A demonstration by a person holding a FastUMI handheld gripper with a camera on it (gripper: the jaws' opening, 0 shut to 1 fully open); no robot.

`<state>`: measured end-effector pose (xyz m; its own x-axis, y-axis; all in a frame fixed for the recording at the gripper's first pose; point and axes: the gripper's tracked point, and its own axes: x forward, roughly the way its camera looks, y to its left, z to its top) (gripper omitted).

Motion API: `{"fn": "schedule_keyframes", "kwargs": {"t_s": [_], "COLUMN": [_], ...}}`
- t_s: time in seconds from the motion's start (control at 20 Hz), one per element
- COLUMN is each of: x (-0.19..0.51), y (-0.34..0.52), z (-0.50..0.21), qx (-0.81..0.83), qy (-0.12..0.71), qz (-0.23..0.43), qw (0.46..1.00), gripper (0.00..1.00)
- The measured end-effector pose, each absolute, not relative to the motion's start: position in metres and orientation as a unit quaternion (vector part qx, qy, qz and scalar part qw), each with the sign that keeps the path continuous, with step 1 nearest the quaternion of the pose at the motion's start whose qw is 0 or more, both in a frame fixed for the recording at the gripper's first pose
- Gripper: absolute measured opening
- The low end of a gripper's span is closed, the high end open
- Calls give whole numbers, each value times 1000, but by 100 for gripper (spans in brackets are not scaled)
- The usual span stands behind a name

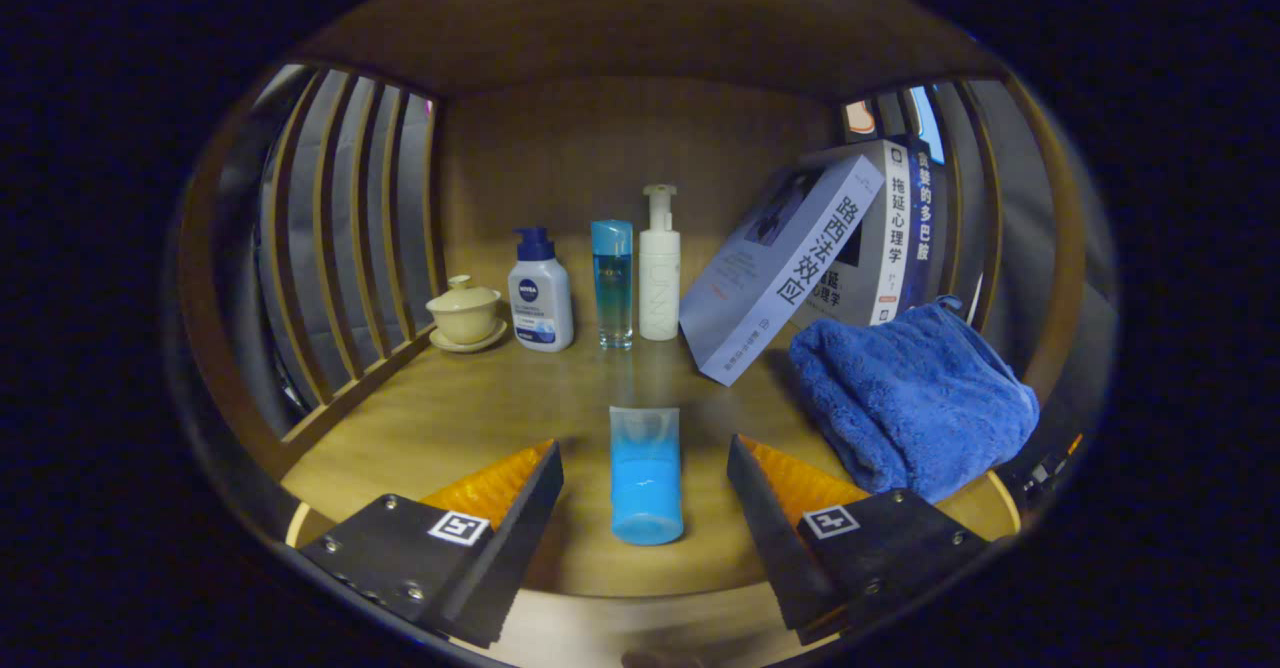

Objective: Pull open the drawer, take out the items inside it, and place them on the countertop above the cabinet.

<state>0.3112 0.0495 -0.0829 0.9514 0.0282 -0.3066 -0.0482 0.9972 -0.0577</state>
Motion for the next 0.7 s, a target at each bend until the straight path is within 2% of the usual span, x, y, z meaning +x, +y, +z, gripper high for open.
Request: {"fn": "schedule_keyframes", "kwargs": {"t_s": [0.4,0.7], "x": [237,167], "y": [54,33], "z": [-42,-33], "qx": [-56,-62], "qy": [125,88], "qz": [58,47], "qw": [989,993], "gripper": [98,98]}}
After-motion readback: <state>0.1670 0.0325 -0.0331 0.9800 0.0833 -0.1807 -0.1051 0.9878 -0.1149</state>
